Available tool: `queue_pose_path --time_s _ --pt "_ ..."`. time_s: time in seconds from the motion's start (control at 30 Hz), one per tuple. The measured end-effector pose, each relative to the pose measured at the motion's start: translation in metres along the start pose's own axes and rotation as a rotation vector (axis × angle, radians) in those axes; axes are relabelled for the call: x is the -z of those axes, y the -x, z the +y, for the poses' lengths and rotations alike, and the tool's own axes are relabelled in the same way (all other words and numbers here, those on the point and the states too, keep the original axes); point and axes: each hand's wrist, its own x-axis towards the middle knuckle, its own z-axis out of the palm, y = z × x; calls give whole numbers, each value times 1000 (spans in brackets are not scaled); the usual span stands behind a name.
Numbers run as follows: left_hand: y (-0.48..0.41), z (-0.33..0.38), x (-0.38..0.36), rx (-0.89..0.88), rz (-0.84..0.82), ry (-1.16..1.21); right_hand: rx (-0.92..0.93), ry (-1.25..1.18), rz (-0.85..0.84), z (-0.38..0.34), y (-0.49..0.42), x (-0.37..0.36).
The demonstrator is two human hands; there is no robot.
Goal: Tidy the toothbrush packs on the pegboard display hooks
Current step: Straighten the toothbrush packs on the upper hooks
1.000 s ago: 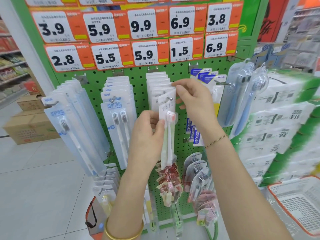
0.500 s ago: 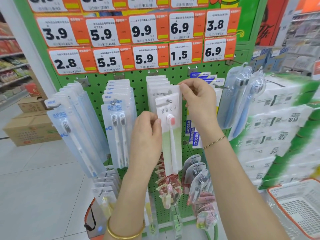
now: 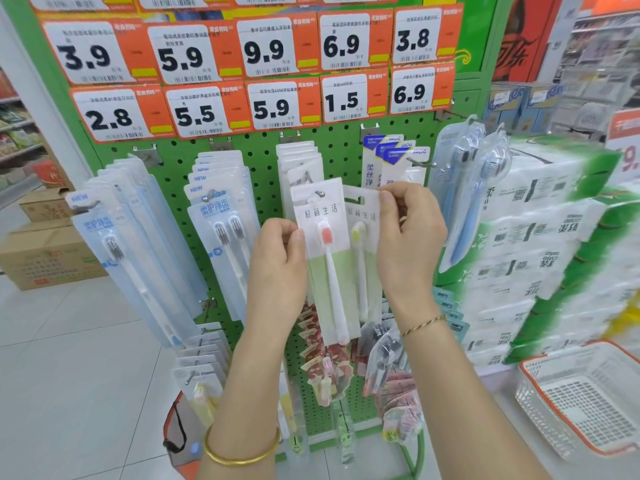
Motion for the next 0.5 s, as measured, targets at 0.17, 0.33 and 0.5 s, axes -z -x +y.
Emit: queue_pose_path --time_s 0.17,0.33,0.5 --pt "3 3 -7 20 72 10 -25 34 -40 13 9 20" --pt "29 12 -19 -10 262 -74 -101 10 -143 21 18 46" --pt "77 18 -42 -16 214 16 -249 -74 -264 32 26 76"
